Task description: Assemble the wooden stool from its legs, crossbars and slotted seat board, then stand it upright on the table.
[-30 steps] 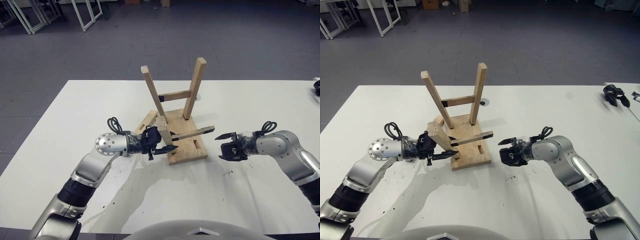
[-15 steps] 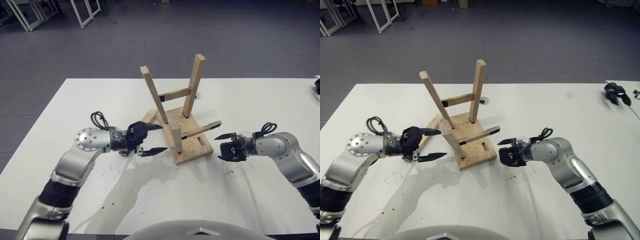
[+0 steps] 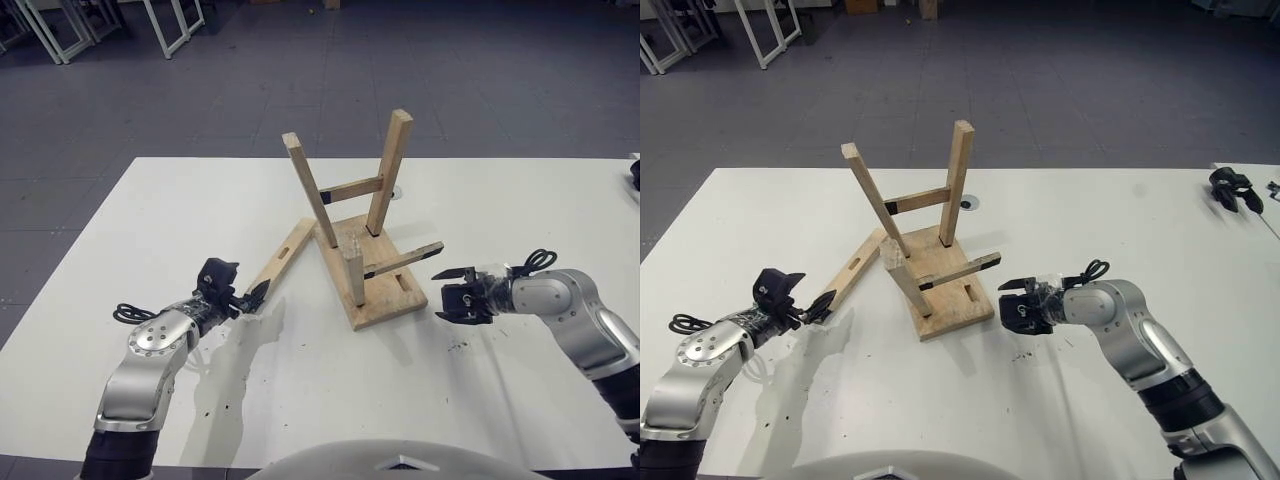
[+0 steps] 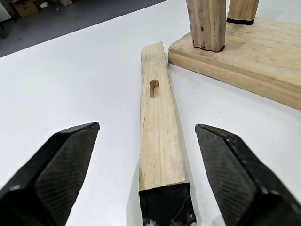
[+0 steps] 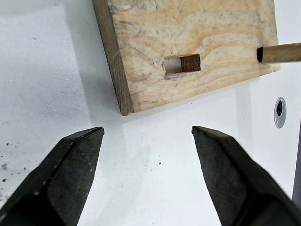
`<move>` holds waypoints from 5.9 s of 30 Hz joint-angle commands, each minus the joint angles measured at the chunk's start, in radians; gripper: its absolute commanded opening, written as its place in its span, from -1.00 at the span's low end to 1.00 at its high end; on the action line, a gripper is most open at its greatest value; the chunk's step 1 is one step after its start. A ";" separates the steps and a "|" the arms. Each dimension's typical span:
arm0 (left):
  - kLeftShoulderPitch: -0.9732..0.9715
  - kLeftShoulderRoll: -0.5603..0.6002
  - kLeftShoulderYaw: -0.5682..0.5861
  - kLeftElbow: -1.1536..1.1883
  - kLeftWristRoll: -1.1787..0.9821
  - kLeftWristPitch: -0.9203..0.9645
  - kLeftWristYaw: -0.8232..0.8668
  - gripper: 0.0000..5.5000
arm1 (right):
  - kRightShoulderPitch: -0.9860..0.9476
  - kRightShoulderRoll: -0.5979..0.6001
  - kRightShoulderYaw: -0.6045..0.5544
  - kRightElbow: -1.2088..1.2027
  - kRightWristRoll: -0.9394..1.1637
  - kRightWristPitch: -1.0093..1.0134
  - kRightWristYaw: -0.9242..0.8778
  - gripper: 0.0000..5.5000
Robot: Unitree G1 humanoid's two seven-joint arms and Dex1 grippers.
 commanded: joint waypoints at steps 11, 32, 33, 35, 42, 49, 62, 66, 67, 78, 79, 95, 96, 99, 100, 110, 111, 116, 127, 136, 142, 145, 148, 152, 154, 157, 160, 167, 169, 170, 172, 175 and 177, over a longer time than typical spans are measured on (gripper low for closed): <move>-0.103 0.013 -0.092 0.169 0.010 0.043 -0.118 0.13 | -0.010 0.021 -0.007 -0.005 0.003 0.017 -0.007 0.25; -0.362 -0.162 0.342 -0.003 -0.356 -0.056 0.087 -0.25 | -0.459 0.288 -0.486 0.038 0.548 0.905 -0.159 0.81; -0.381 -0.146 0.336 -0.041 -0.418 -0.013 0.062 -0.25 | -0.503 0.313 -0.527 0.027 0.617 0.988 -0.161 0.81; -0.401 -0.096 0.305 -0.112 -0.531 0.100 0.017 -0.25 | -0.587 0.370 -0.610 0.010 0.758 1.157 -0.171 0.81; -0.481 0.006 0.249 -0.254 -0.967 0.370 -0.058 -0.25 | -0.767 0.604 -0.837 0.014 1.083 1.534 -0.248 0.81; -0.452 0.098 0.160 -0.306 -1.069 0.459 -0.135 -0.25 | -0.803 0.690 -0.824 0.047 1.271 1.546 -0.358 0.81; -0.459 0.146 0.170 -0.277 -1.179 0.459 -0.129 -0.26 | -0.776 0.574 -0.696 0.029 1.401 1.478 -0.351 -0.01; -0.443 0.160 0.176 -0.274 -1.212 0.456 -0.134 -0.26 | -0.768 0.555 -0.680 0.032 1.419 1.448 -0.351 -0.25; -0.442 0.161 0.179 -0.274 -1.218 0.452 -0.132 -0.26 | -0.766 0.547 -0.671 0.030 1.423 1.438 -0.349 -0.25; -0.402 0.127 0.286 -0.231 -1.140 0.298 -0.074 0.04 | -0.724 0.457 -0.636 0.119 1.286 1.185 -0.422 -0.25; -0.367 0.131 0.290 -0.223 -1.089 0.284 -0.072 0.04 | -0.699 0.415 -0.626 0.126 1.247 1.148 -0.412 -0.25; -0.243 0.021 -0.052 -0.007 -0.177 0.058 0.168 0.04 | -0.258 0.056 -0.214 0.165 0.766 0.687 -0.064 -0.25; -0.244 0.016 -0.049 -0.005 -0.172 0.059 0.162 0.04 | -0.239 0.074 -0.206 0.162 0.762 0.681 -0.069 -0.25; -0.243 0.003 -0.038 -0.001 -0.161 0.061 0.153 0.04 | -0.209 0.124 -0.207 0.151 0.773 0.691 -0.091 -0.25; -0.243 0.000 -0.035 0.000 -0.159 0.061 0.150 0.04 | -0.201 0.135 -0.212 0.140 0.782 0.702 -0.097 -0.26; -0.271 0.006 0.033 0.044 -0.129 0.054 0.120 0.04 | -0.104 0.277 -0.266 -0.121 0.977 0.922 -0.220 -0.26; -0.270 0.004 0.031 0.043 -0.128 0.054 0.116 0.04 | -0.106 0.279 -0.267 -0.140 0.983 0.928 -0.226 -0.26; -0.264 0.005 0.036 0.045 -0.117 0.057 0.101 0.04 | -0.158 0.246 -0.283 -0.182 1.020 0.940 -0.200 -0.26; -0.281 -0.014 0.027 0.053 -0.103 0.059 0.085 0.04 | -0.156 0.309 -0.181 -0.053 0.929 0.775 -0.174 -0.26; -0.270 -0.022 0.037 0.042 -0.098 0.060 0.082 0.04 | -0.085 0.292 -0.090 0.056 0.743 0.535 -0.156 -0.26; -0.214 -0.020 0.059 0.001 -0.105 0.065 0.083 0.04 | 0.047 0.267 -0.084 0.047 0.676 0.348 -0.132 -0.26; -0.208 -0.020 0.057 -0.014 -0.109 0.064 0.072 0.04 | 0.072 0.263 -0.069 0.069 0.644 0.287 -0.128 -0.26; -0.221 -0.019 0.056 -0.033 -0.117 0.067 0.061 0.04 | 0.098 0.265 -0.055 0.100 0.614 0.222 -0.127 -0.26; -0.224 -0.018 0.058 -0.028 -0.114 0.065 0.056 0.04 | 0.118 0.274 -0.024 0.177 0.573 0.122 -0.130 -0.26; -0.226 -0.019 0.057 -0.027 -0.114 0.067 0.056 0.04 | 0.123 0.268 0.003 0.230 0.510 0.028 -0.151 -0.26; -0.220 -0.022 0.058 -0.041 -0.115 0.071 0.061 0.04 | 0.111 0.269 0.019 0.287 0.437 -0.095 -0.206 -0.26; -0.250 -0.032 0.137 -0.098 -0.161 -0.003 0.061 0.04 | 0.097 0.273 0.023 0.287 0.460 -0.090 -0.220 -0.26; -0.715 0.221 0.325 -0.080 -0.481 0.078 -0.121 0.16 | 0.066 0.236 0.027 0.197 0.540 0.048 -0.206 -0.26; -0.847 0.274 0.246 -0.112 -0.609 0.175 -0.232 0.26 | 0.050 0.235 0.034 0.181 0.555 0.088 -0.196 -0.26; -0.879 0.305 0.193 -0.140 -0.638 0.211 -0.297 0.27 | 0.045 0.237 0.036 0.174 0.564 0.106 -0.192 -0.26; -0.898 0.376 0.038 -0.200 -0.605 0.240 -0.449 0.27 | 0.034 0.241 0.036 0.167 0.568 0.127 -0.193 -0.26; -0.930 0.373 -0.228 -0.196 -0.468 0.213 -0.607 0.27 | 0.020 0.249 0.038 0.165 0.561 0.142 -0.201 -0.26; -0.925 0.377 -0.372 -0.164 -0.335 0.153 -0.683 0.27 | 0.014 0.252 0.042 0.165 0.555 0.146 -0.201 -0.26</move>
